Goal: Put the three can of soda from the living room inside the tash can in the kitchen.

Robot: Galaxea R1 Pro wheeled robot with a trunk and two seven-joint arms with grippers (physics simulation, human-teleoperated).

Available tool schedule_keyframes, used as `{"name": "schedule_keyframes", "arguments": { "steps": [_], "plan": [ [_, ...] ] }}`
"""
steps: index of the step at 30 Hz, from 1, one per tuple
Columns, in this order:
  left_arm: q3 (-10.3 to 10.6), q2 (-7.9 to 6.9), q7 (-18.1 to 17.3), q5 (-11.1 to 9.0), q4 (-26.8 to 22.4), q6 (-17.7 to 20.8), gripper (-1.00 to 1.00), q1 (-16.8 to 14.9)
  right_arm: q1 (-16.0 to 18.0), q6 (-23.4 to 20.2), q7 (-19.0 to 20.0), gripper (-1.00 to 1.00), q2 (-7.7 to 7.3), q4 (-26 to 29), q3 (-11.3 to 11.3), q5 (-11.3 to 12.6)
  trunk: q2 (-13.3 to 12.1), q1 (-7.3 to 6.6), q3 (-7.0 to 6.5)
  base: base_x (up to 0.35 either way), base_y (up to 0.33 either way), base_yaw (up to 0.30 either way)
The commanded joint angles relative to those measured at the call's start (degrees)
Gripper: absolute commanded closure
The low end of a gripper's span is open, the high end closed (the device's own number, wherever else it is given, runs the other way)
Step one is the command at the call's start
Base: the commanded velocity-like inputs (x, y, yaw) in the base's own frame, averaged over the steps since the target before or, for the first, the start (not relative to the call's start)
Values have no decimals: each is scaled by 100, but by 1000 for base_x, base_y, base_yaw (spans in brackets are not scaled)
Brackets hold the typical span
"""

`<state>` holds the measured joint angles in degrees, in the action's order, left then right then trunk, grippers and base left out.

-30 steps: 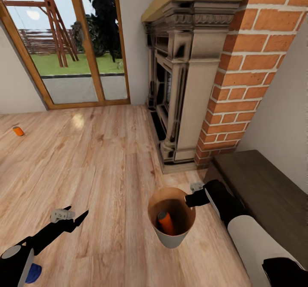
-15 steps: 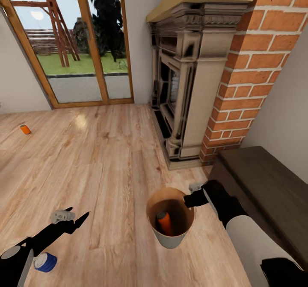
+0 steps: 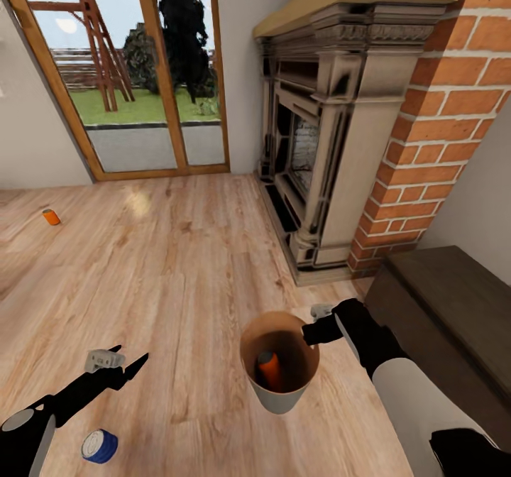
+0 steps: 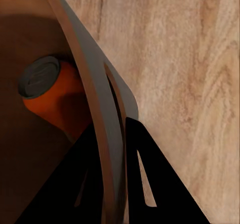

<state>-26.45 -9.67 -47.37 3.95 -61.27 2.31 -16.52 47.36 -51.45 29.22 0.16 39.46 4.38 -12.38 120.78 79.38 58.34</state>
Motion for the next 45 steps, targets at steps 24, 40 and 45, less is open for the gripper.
{"name": "schedule_keyframes", "arguments": {
  "steps": [24,40,45],
  "plan": [
    [-35,-40,388,-28,828,-584,-100,-9,-3,-41,49,100,35,-19,9,160,0,0,-1,2,264,0],
    [5,9,1615,-77,2094,-1057,-100,-9,19,-99,-173,100,260,9,36,149,401,219,179,0,9,0],
    [8,9,1626,-55,2197,-1145,-100,-9,296,-527,-576,100,406,5,44,190,602,329,269,0,0,0]
  ]
}}
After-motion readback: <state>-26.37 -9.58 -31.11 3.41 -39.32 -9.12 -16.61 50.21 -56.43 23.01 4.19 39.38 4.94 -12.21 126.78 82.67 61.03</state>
